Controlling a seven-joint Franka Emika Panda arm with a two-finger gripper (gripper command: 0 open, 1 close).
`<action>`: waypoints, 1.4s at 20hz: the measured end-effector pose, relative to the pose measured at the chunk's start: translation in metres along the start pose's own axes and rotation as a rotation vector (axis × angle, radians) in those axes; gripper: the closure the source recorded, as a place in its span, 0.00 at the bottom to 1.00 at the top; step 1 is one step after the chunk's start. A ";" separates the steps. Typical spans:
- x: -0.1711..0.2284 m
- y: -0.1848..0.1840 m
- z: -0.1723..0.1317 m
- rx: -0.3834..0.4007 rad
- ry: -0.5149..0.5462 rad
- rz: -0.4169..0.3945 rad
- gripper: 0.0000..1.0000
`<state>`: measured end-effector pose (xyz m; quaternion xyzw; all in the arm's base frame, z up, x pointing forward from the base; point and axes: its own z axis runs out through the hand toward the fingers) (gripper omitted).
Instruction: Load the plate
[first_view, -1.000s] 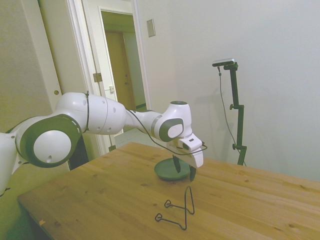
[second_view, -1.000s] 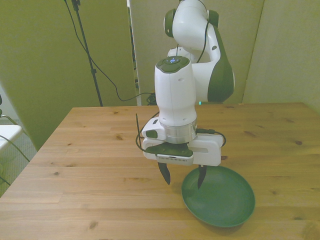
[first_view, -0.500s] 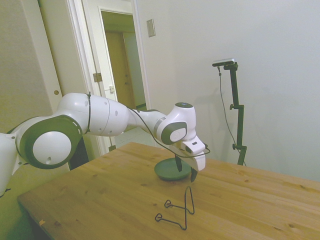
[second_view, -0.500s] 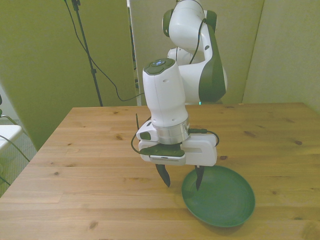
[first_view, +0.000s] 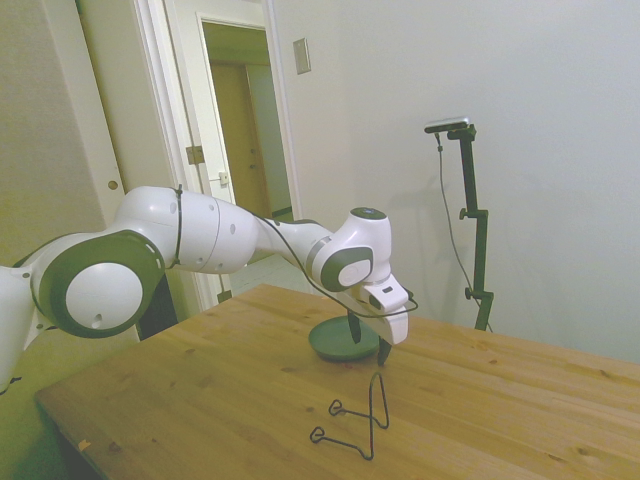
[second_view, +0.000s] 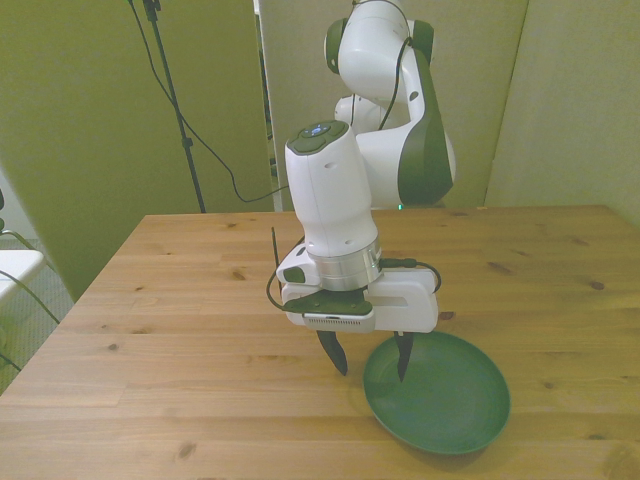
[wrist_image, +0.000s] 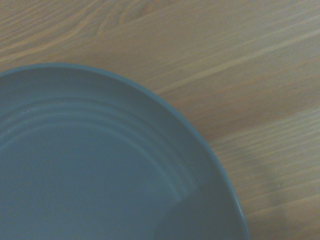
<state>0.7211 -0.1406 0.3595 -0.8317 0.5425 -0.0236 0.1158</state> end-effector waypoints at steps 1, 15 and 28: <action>0.000 0.000 0.000 0.000 -0.002 0.001 1.00; -0.002 0.000 0.006 0.000 -0.013 0.005 1.00; -0.002 -0.004 0.001 0.009 -0.010 0.004 1.00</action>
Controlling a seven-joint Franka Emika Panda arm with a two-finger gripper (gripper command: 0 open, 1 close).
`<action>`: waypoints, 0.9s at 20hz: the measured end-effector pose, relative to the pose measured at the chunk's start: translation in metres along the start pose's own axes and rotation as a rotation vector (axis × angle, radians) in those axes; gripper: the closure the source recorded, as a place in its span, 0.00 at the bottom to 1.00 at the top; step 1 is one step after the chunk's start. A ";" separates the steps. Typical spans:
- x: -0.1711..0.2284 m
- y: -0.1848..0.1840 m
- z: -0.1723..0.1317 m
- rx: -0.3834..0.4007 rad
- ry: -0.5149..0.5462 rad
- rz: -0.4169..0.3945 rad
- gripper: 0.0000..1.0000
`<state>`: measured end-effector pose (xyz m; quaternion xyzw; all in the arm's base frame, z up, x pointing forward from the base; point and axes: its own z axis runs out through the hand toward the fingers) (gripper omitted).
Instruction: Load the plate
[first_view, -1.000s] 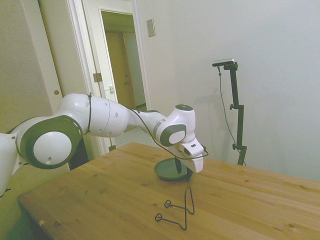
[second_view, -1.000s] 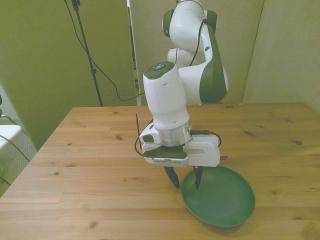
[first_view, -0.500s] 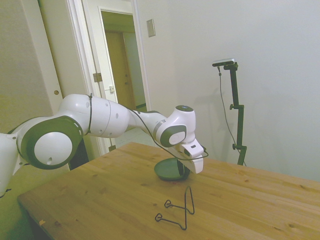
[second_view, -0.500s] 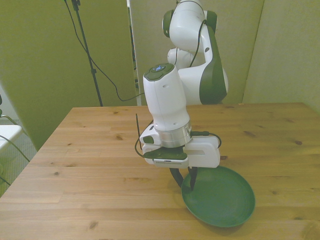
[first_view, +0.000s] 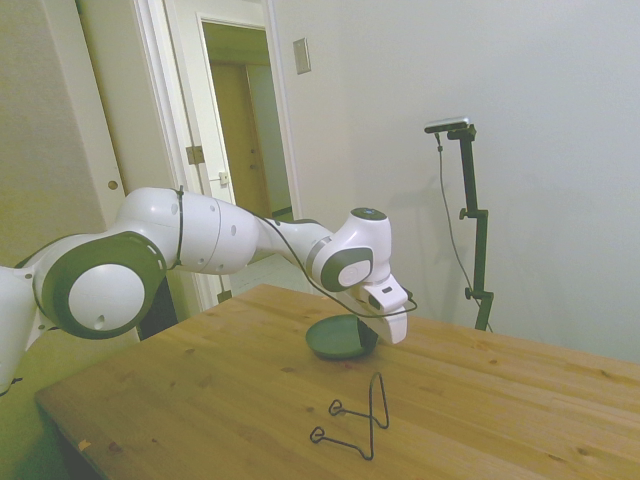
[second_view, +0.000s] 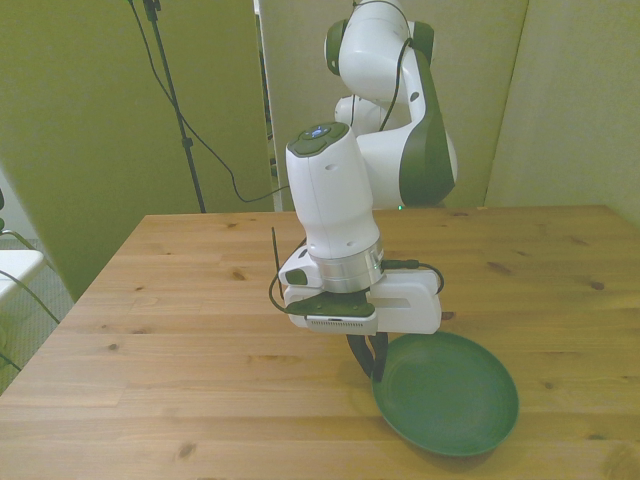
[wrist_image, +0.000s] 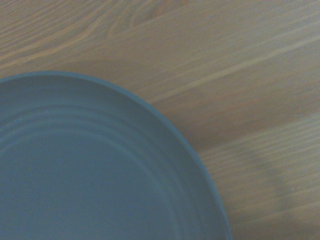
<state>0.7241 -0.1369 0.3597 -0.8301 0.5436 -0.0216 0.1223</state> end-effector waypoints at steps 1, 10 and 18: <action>-0.001 -0.001 -0.001 0.000 -0.001 0.000 1.00; -0.025 -0.021 -0.039 -0.025 0.038 0.019 1.00; -0.062 -0.051 -0.077 -0.081 0.095 0.023 1.00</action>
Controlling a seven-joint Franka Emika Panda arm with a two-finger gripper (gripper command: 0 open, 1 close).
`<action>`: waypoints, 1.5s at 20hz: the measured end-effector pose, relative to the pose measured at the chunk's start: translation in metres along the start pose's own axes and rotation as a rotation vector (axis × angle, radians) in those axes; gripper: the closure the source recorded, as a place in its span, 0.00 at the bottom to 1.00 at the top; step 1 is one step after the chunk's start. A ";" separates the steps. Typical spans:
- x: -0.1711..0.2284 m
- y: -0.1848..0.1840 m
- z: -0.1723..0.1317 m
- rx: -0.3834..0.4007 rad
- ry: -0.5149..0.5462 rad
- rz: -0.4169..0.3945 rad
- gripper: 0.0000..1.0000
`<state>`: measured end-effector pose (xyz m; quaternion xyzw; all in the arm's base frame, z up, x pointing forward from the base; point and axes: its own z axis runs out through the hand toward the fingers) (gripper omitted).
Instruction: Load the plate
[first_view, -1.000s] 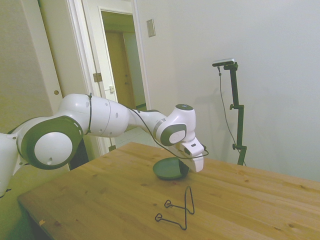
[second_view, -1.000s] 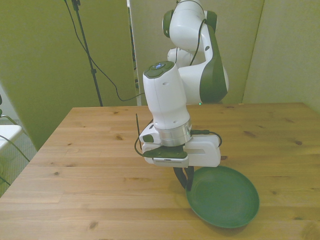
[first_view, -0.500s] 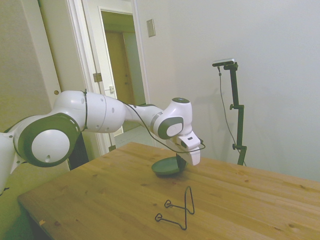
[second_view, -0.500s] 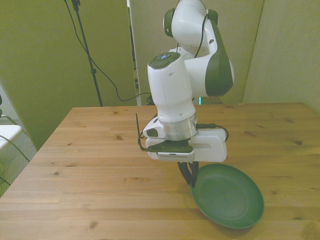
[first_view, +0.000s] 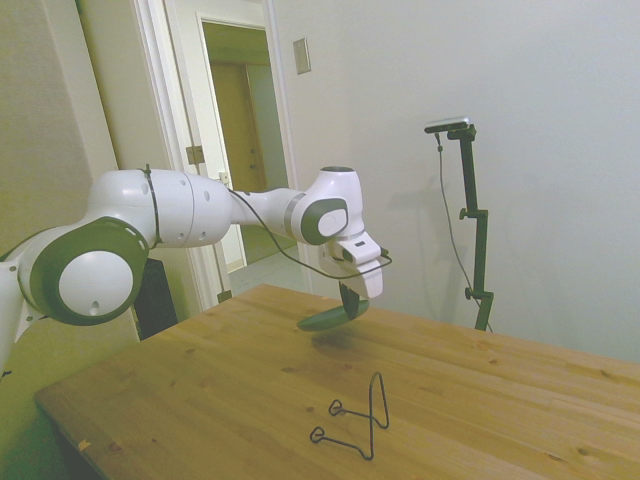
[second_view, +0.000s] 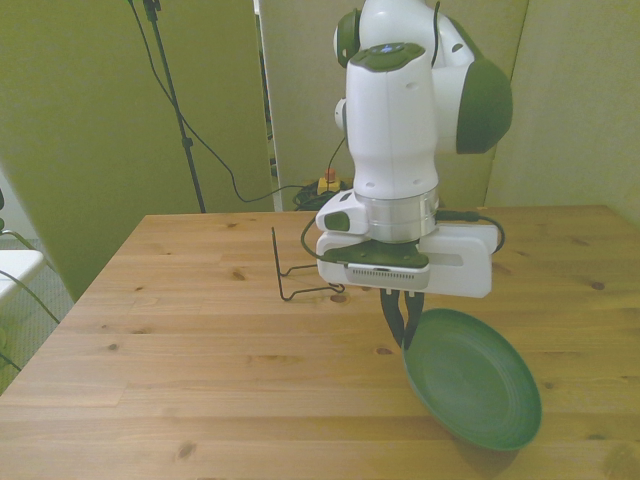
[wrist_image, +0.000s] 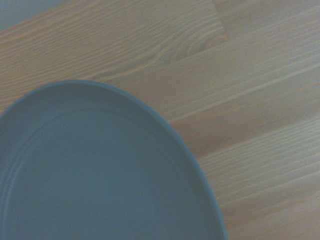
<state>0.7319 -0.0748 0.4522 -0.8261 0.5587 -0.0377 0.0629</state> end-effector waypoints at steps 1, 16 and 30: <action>-0.005 -0.002 -0.008 -0.005 0.009 -0.002 1.00; -0.071 0.008 -0.128 -0.162 0.283 -0.156 1.00; -0.112 0.097 -0.178 -0.367 0.474 -0.385 1.00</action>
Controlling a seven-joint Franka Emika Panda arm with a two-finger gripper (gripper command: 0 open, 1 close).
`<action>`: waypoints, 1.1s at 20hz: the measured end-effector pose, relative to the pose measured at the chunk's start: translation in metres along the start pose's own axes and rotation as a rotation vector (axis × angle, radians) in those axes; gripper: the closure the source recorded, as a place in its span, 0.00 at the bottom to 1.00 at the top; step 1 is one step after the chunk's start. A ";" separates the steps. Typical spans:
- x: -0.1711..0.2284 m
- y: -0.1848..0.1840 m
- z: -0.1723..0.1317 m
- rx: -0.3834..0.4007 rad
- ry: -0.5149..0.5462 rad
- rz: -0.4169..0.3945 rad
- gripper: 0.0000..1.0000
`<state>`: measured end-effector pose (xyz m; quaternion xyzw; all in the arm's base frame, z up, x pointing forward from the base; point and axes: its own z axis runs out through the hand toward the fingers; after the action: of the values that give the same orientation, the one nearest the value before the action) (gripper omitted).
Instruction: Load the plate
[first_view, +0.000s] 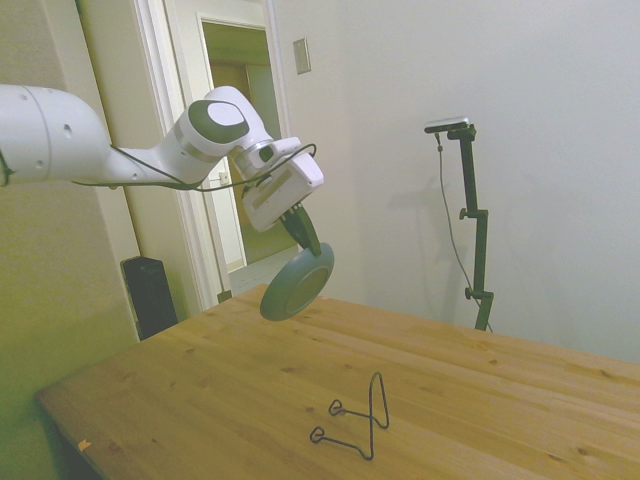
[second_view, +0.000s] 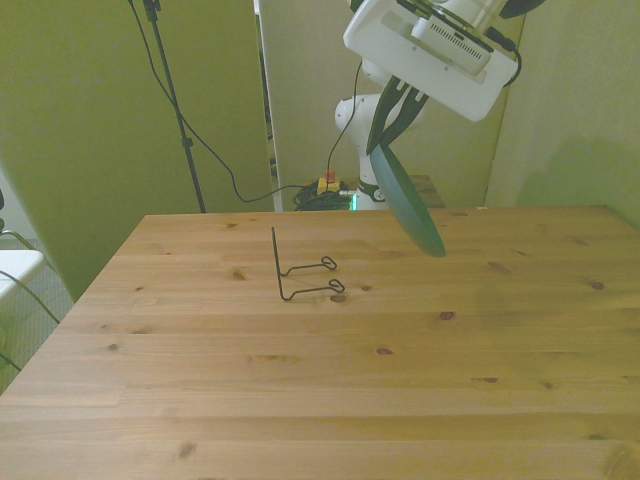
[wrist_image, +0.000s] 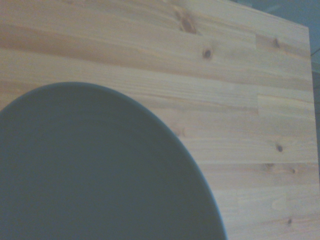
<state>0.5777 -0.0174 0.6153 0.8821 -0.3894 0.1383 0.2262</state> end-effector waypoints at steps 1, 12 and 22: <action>-0.008 0.004 0.001 0.000 0.000 -0.003 1.00; -0.019 0.004 0.029 0.002 0.015 0.000 1.00; -0.007 0.073 0.028 -0.101 0.126 -0.055 1.00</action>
<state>0.5198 -0.0705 0.6096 0.8694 -0.3565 0.1675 0.2984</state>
